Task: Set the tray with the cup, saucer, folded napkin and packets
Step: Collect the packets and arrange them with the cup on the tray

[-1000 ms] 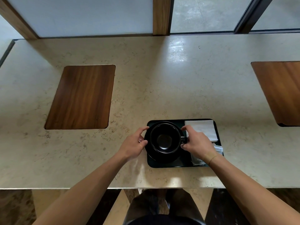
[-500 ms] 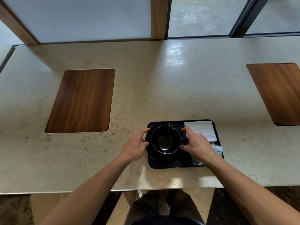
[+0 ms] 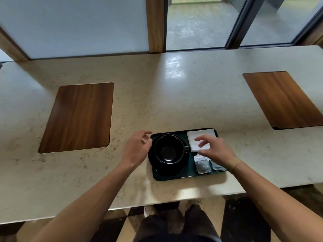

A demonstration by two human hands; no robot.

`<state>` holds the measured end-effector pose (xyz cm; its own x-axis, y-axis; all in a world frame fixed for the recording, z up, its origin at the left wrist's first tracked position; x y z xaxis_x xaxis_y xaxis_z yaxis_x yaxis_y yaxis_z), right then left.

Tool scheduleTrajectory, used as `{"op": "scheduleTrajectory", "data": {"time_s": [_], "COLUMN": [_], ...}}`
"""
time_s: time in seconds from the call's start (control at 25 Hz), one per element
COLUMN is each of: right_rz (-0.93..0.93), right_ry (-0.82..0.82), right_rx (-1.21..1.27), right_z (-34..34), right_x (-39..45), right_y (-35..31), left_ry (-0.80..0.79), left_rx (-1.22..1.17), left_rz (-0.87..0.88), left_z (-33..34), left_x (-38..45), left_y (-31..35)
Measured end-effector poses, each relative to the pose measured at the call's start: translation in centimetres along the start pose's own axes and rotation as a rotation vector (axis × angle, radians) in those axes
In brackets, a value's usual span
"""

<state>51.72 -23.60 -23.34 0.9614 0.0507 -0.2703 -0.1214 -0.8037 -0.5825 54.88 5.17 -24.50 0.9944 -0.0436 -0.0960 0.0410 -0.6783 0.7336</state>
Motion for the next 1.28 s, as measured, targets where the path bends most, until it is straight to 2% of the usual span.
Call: {"op": "scheduleTrajectory", "data": {"time_s": [0.16, 0.28, 0.4, 0.56, 0.84, 1.04, 1.28], "right_rz": [-0.035, -0.095, -0.170, -0.211, -0.329, -0.342, -0.322], "right_ry": [0.206, 0.244, 0.219, 0.096, -0.069, -0.055, -0.053], "right_rx": [0.009, -0.024, -0.101, -0.230, -0.300, -0.416, -0.544], "right_z": [-3.5, -5.6, -7.2, -7.7, -4.0, -1.9, -0.9], "right_x": [0.8, 1.3, 2.2, 3.4, 3.3, 4.0, 4.3], "right_y": [1.8, 4.0, 6.5, 8.6, 9.5, 9.1, 8.7], "left_ry": [0.018, 0.043, 0.035, -0.041, -0.135, -0.228, -0.235], "left_rx": [-0.041, -0.022, 0.076, 0.239, 0.621, 0.873, 0.944], "left_rz": [0.113, 0.159, 0.192, 0.172, 0.101, 0.127, 0.175], "left_z": [1.2, 3.1, 5.6, 9.3, 12.8, 15.1, 16.0], "left_x": [0.4, 0.5, 0.9, 1.5, 1.4, 2.4, 2.8], "left_y": [4.5, 7.8, 11.1, 13.7, 12.6, 11.5, 11.0]}}
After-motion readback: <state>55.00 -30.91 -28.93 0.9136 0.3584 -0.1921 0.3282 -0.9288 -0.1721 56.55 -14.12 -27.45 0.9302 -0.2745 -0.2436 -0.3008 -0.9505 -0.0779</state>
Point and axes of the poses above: each hand's wrist, its own x-axis towards the middle knuckle, its own z-axis out of the palm, y = z × x, the point moved 2 cm from there along x, towards the middle knuckle, and after that the axes turned 4 degrees about -z, right-handed, at the moved point
